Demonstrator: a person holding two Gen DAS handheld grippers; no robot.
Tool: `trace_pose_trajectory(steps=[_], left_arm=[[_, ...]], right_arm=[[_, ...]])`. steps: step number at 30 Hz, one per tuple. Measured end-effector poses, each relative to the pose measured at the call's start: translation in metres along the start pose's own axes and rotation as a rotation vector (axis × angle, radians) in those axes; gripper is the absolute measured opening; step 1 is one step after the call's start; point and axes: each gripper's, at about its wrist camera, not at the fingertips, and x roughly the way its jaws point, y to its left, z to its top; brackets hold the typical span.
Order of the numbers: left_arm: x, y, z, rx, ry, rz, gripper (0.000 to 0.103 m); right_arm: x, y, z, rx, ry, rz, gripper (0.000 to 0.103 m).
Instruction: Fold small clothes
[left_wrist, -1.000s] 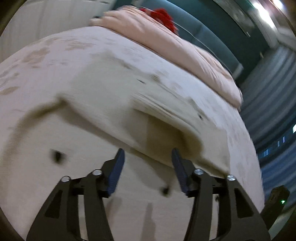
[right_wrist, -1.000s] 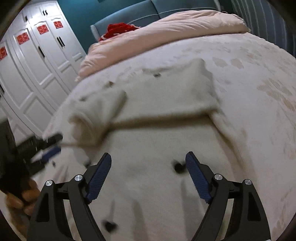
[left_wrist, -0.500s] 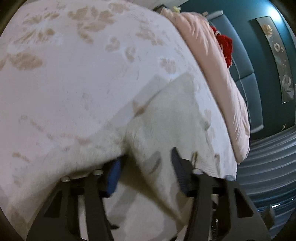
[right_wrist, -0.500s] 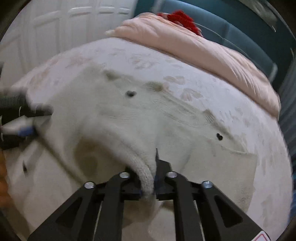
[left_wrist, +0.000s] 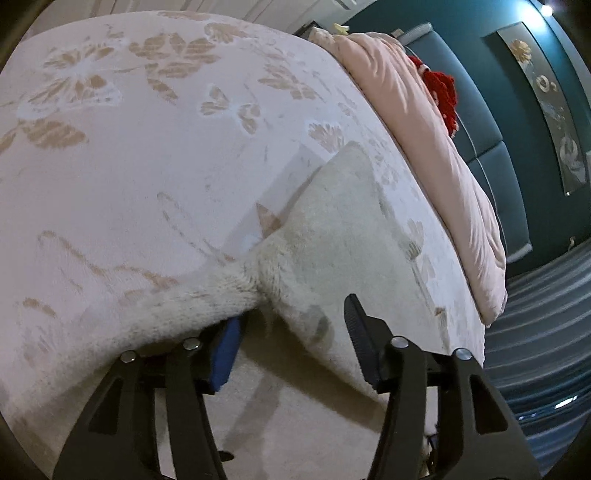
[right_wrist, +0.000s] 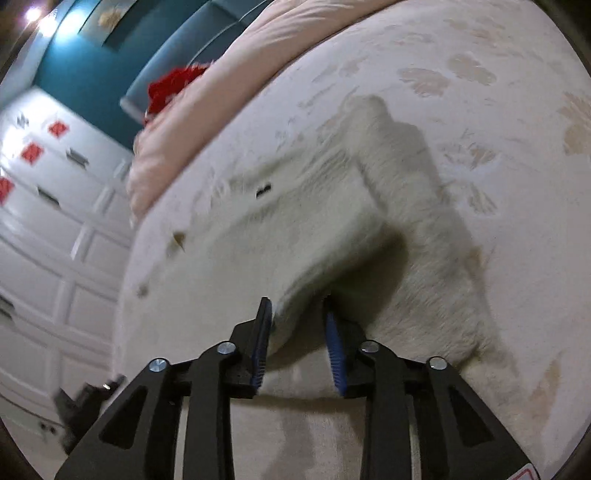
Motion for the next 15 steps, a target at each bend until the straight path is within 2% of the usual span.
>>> trace_pose_trajectory(steps=[1, 3, 4, 5, 6, 7, 9, 11, 13, 15], left_arm=[[0.002, -0.001, 0.002, -0.016, -0.005, 0.005, 0.053], [0.003, -0.002, 0.006, -0.030, -0.014, 0.004, 0.052], [0.004, -0.004, 0.008, -0.028, -0.024, 0.006, 0.042], [0.005, -0.006, 0.010, -0.019, -0.028, 0.010, 0.024], [0.005, -0.008, 0.013, -0.005, -0.034, 0.011, 0.018], [0.003, -0.011, 0.016, 0.012, -0.044, 0.004, 0.013], [-0.010, -0.020, 0.023, 0.052, -0.086, -0.037, 0.010], [-0.018, -0.024, 0.026, 0.106, -0.113, -0.035, 0.010], [-0.008, -0.011, 0.022, 0.125, -0.086, -0.006, 0.010], [0.007, 0.006, 0.015, 0.114, -0.055, 0.038, 0.011]], right_arm=[[-0.001, 0.000, 0.005, 0.012, -0.007, 0.003, 0.040], [0.000, 0.001, 0.015, 0.019, -0.026, -0.006, 0.041], [0.002, 0.003, 0.020, 0.018, -0.029, -0.020, 0.037], [0.007, 0.006, 0.027, 0.015, -0.018, -0.042, 0.028], [0.008, 0.010, 0.030, 0.008, -0.011, -0.046, 0.008], [0.003, 0.016, 0.036, -0.001, -0.019, -0.039, 0.007], [-0.027, 0.037, 0.043, -0.053, -0.117, 0.060, 0.007], [-0.050, 0.043, 0.042, -0.095, -0.176, 0.094, 0.007], [-0.052, 0.029, 0.035, -0.109, -0.190, 0.042, 0.006], [-0.016, -0.011, 0.023, -0.064, -0.065, -0.084, 0.006]])
